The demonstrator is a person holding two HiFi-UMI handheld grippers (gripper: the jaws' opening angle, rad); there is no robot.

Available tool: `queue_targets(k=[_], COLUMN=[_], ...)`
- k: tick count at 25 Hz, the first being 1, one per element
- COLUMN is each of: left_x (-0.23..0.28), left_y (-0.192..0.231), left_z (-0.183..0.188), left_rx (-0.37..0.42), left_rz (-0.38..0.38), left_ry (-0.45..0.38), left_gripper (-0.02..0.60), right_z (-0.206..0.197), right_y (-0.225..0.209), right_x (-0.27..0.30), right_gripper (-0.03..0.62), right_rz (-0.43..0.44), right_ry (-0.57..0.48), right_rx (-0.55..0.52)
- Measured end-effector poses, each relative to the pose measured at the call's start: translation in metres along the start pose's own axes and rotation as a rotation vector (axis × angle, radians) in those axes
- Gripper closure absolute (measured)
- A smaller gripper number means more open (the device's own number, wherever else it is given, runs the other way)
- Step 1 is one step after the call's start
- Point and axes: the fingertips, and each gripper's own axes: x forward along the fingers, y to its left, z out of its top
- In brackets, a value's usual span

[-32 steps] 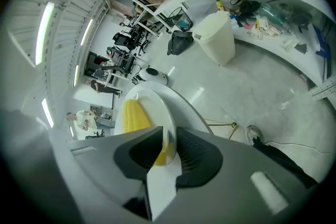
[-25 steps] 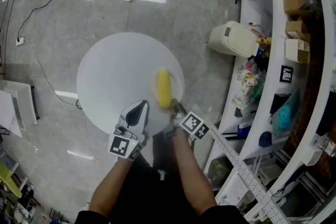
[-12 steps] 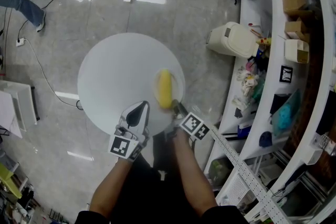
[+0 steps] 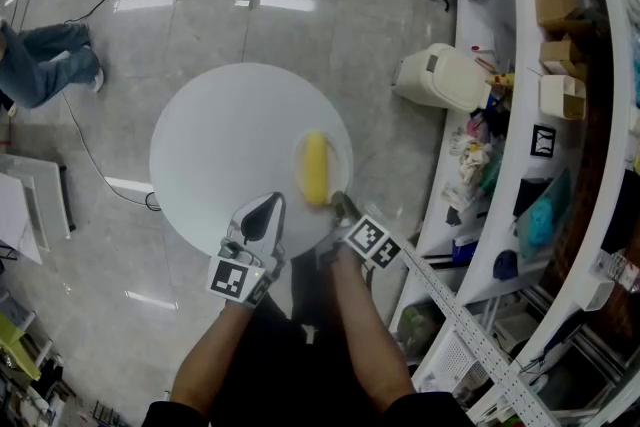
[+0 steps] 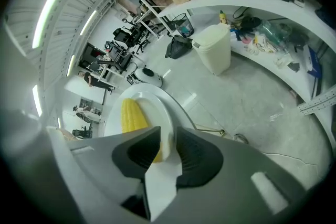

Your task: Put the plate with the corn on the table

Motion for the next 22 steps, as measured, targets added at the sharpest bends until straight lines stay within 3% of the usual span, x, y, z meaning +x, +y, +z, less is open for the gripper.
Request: queue_targets(k=[5,12,22], left_x=[-0.006,-0.018,-0.040], left_y=[-0.002,-0.004,-0.015], left_z=[0.001,0.004,0.016], left_rx=[-0.003,0.007,0.027], left_rz=[-0.005,-0.008,-0.025], left_ry=[-0.001,-0.014,-0.040], left_gripper=[0.577,0.577,0.577], right_z=[-0.002,-0.005,-0.008], right_y=[-0.002,-0.002,0.021], right_x=[-0.007,-0.019,-0.041], right_gripper=[0.504,0.583,0.585], right_rz=[-0.015,-0.034,0.009], right_ry=[-0.014,-0.032,-0.066], right_rx=[0.002,-0.021,-0.078])
